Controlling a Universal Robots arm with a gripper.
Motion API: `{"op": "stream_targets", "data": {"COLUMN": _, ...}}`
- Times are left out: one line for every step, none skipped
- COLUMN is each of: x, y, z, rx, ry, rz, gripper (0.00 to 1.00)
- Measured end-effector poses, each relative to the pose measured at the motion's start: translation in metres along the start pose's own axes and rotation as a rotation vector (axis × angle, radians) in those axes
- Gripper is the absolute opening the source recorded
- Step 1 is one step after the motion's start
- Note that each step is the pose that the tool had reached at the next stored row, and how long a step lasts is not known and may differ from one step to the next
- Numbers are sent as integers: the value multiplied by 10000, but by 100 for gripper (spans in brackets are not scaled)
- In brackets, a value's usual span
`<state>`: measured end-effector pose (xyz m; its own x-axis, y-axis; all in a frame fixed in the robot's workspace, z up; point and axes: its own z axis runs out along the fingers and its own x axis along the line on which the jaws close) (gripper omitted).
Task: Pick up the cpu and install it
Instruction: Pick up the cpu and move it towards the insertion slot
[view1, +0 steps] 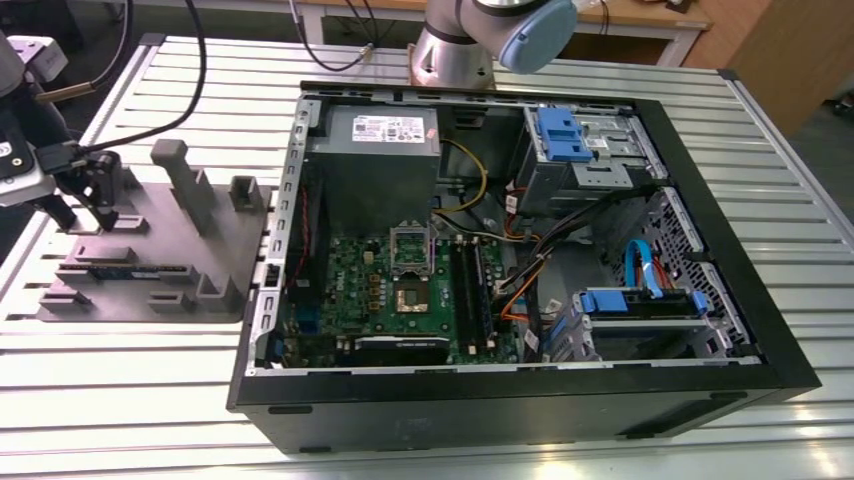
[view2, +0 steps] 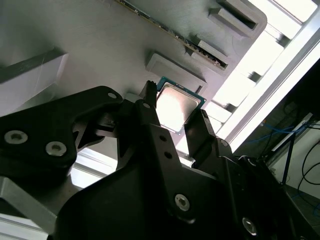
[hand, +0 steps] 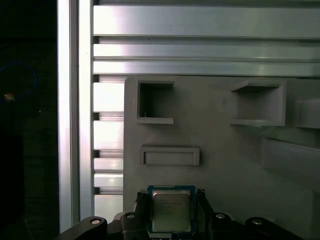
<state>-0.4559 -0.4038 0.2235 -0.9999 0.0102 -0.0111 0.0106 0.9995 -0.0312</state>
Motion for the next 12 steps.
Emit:
{"op": "stream_targets", "data": {"x": 0, "y": 0, "z": -3, "rx": 1, "ry": 1, "rz": 0, "gripper": 47}}
{"op": "stream_targets", "data": {"x": 0, "y": 0, "z": -6, "rx": 1, "ry": 2, "rz": -1, "gripper": 47}}
{"op": "stream_targets", "data": {"x": 0, "y": 0, "z": -8, "rx": 0, "ry": 0, "rz": 0, "gripper": 47}}
{"op": "stream_targets", "data": {"x": 0, "y": 0, "z": -9, "rx": 0, "ry": 0, "rz": 0, "gripper": 47}}
{"op": "stream_targets", "data": {"x": 0, "y": 0, "z": -10, "rx": 1, "ry": -1, "rz": 0, "gripper": 47}}
{"op": "stream_targets", "data": {"x": 0, "y": 0, "z": -11, "rx": 1, "ry": -1, "rz": 0, "gripper": 47}}
{"op": "stream_targets", "data": {"x": 0, "y": 0, "z": -13, "rx": 3, "ry": 1, "rz": 0, "gripper": 47}}
{"op": "stream_targets", "data": {"x": 0, "y": 0, "z": -14, "rx": 2, "ry": 0, "rz": 0, "gripper": 47}}
{"op": "stream_targets", "data": {"x": 0, "y": 0, "z": -20, "rx": 2, "ry": 0, "rz": 0, "gripper": 47}}
{"op": "stream_targets", "data": {"x": 0, "y": 0, "z": -26, "rx": 5, "ry": 0, "rz": 0, "gripper": 47}}
{"op": "stream_targets", "data": {"x": 0, "y": -1, "z": -27, "rx": 5, "ry": 0, "rz": 0, "gripper": 47}}
{"op": "stream_targets", "data": {"x": 0, "y": -1, "z": -29, "rx": 6, "ry": 1, "rz": 0, "gripper": 47}}
